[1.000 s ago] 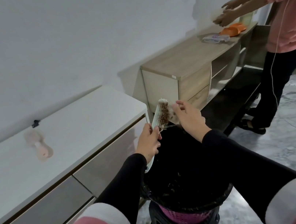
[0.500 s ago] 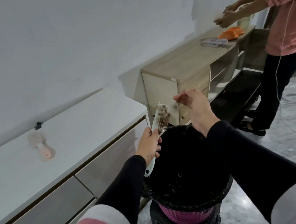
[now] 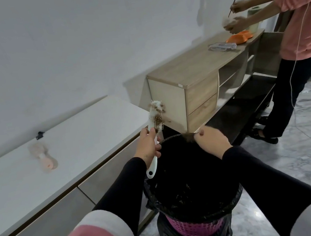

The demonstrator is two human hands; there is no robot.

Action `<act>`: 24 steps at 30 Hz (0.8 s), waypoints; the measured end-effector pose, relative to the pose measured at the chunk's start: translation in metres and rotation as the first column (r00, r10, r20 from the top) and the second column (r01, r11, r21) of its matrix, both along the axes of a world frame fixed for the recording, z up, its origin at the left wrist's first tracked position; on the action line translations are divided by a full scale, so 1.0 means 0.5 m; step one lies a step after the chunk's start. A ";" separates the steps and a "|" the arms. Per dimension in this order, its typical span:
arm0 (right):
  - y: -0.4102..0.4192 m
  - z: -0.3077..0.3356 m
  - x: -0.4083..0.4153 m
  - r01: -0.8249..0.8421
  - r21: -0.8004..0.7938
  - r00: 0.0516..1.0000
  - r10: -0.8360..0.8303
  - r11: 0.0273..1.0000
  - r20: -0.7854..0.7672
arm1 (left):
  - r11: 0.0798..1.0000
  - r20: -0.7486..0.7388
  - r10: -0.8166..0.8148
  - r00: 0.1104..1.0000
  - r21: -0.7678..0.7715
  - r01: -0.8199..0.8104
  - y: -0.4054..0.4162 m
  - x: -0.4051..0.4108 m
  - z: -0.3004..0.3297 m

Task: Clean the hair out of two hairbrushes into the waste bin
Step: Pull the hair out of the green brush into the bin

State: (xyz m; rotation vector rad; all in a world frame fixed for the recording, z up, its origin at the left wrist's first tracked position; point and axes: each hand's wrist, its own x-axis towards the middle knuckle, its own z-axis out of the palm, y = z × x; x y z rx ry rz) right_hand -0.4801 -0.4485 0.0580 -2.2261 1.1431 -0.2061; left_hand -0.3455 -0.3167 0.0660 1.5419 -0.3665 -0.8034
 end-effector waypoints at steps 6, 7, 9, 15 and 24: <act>0.011 -0.083 -0.055 -0.304 -0.013 0.856 0.268 0.952 -0.442 | 1.000 0.077 -0.012 0.997 -0.001 0.012 -0.012 0.001 0.019; 0.012 -0.087 -0.057 -0.299 0.042 0.843 0.284 0.953 -0.456 | 1.000 0.085 -0.014 0.996 -0.001 0.014 -0.012 0.002 0.021; 0.007 -0.083 -0.047 -0.239 0.093 0.887 0.257 0.966 -0.384 | 0.999 0.106 -0.028 0.994 0.020 0.026 -0.014 0.002 0.023; -0.009 -0.008 -0.005 -0.021 -0.121 0.999 0.018 0.992 -0.027 | 0.996 0.133 -0.071 0.989 0.058 0.063 -0.018 -0.010 0.020; 0.016 0.054 0.057 -0.090 -0.022 0.969 0.093 0.996 0.229 | 0.993 0.106 -0.109 0.988 0.049 0.104 -0.017 -0.029 0.018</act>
